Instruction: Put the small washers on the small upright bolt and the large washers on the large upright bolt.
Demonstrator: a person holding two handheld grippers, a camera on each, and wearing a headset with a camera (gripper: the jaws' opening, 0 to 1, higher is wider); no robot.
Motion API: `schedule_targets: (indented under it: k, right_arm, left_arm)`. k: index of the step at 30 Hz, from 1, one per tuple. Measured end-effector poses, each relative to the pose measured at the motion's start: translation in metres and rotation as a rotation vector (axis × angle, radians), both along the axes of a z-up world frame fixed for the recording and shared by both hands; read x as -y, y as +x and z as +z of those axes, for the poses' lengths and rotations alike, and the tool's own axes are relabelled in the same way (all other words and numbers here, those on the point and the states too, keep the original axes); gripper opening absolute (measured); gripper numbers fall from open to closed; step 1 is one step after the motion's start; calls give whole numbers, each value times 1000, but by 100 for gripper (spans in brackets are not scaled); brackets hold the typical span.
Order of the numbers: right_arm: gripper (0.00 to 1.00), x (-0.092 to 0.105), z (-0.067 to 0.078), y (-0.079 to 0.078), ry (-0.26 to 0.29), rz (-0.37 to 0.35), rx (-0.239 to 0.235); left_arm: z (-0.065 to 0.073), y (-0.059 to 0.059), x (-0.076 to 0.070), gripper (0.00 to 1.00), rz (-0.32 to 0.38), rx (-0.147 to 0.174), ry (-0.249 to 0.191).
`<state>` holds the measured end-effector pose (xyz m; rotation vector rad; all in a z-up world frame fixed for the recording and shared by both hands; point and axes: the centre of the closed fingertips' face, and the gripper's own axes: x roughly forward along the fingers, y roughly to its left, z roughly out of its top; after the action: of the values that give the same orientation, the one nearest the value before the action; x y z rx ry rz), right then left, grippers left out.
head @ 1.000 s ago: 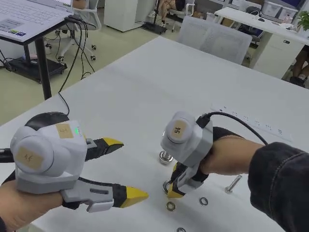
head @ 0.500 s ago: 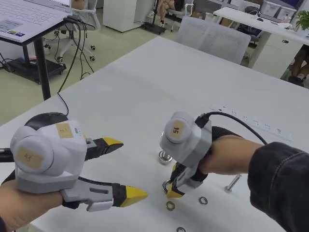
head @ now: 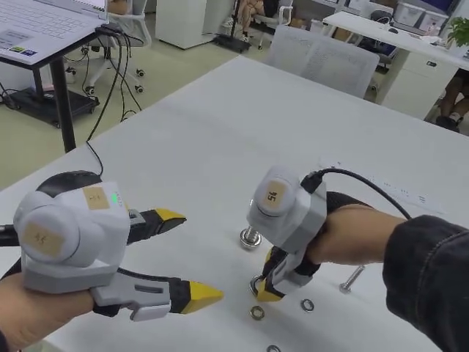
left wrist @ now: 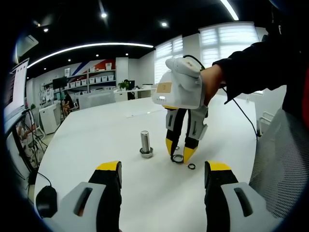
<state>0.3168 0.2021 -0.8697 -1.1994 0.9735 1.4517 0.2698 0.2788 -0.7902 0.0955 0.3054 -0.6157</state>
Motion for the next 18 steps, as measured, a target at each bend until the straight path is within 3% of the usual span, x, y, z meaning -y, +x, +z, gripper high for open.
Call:
schedule_targets:
  k: [9, 18]
  right_arm:
    - [24, 2, 11, 2, 9, -6, 8]
    - [24, 3, 31, 5, 23, -3, 19]
  left_arm:
    - [0, 0, 1, 69, -5, -2, 1]
    - [2, 0, 3, 69, -9, 0, -1]
